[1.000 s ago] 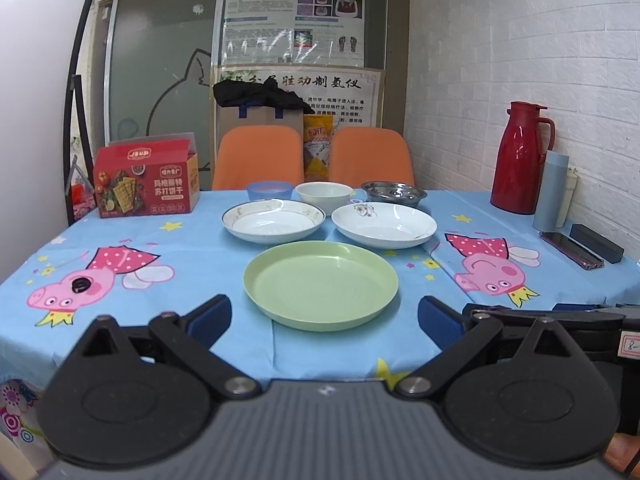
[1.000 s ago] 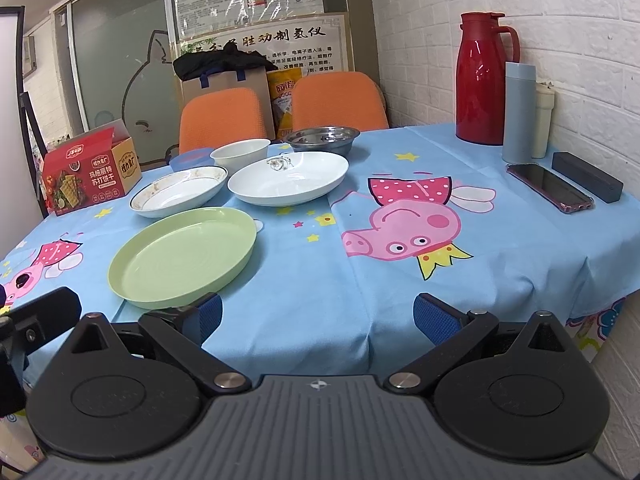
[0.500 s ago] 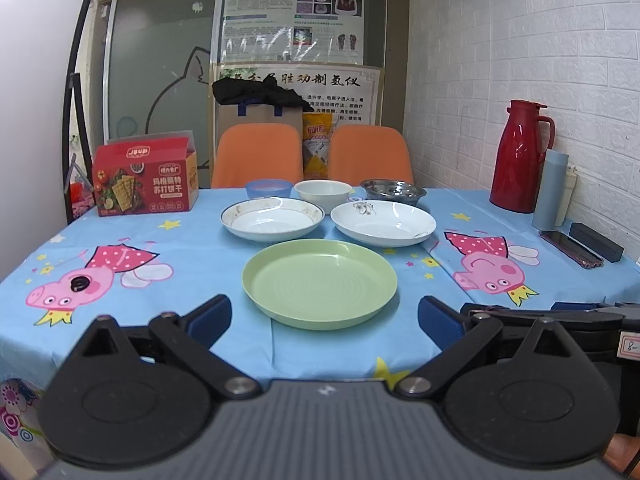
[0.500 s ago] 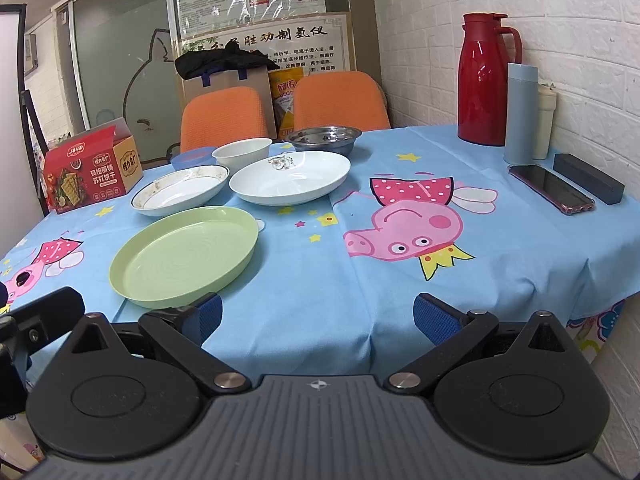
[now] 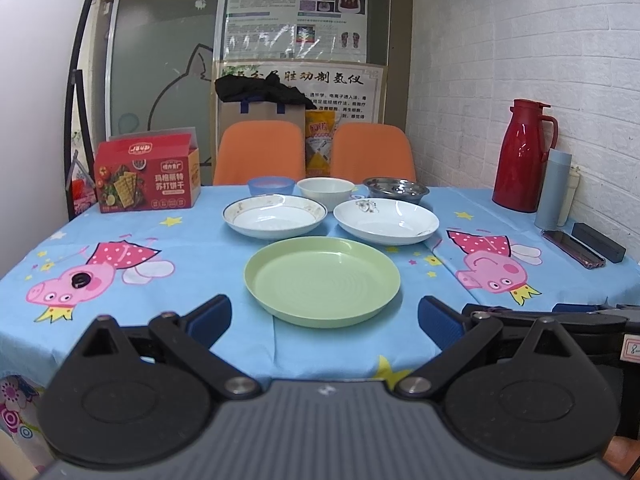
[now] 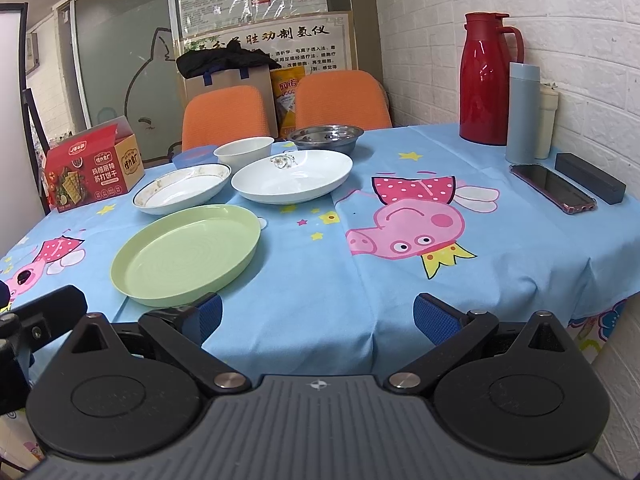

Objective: Organize plates and bowls

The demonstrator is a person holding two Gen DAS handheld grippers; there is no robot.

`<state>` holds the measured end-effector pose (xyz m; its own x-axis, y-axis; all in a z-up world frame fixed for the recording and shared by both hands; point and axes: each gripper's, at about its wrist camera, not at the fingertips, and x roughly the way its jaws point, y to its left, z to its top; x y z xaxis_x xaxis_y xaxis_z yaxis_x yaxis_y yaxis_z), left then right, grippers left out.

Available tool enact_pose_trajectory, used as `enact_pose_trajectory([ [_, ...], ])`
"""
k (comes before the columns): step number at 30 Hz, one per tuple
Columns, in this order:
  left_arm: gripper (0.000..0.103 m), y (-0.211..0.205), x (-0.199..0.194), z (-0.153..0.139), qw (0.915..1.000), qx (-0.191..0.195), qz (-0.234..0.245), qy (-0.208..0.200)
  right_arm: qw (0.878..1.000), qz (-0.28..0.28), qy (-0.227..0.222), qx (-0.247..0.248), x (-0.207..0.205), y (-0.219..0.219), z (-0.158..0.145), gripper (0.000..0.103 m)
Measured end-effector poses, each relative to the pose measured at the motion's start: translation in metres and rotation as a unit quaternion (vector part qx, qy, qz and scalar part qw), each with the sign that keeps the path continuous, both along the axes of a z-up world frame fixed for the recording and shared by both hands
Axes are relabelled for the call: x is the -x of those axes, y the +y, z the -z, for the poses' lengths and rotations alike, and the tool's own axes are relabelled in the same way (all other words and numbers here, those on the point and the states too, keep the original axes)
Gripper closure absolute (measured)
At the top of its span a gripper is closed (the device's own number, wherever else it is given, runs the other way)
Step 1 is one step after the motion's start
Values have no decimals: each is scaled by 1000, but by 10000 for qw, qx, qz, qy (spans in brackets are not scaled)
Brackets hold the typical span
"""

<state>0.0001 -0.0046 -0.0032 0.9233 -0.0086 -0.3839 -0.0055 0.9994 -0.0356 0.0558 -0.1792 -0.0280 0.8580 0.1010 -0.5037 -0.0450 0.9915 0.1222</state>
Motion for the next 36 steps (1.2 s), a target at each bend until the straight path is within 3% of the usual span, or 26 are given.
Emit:
enact_pose_trajectory([
  [26, 5, 9, -53, 18, 9983, 118, 61, 562, 9994, -14, 335, -121, -32, -8, 19, 0],
  [36, 5, 39, -108, 7, 9955, 390, -90, 858, 9975, -108, 680, -134, -82, 3, 21, 0],
])
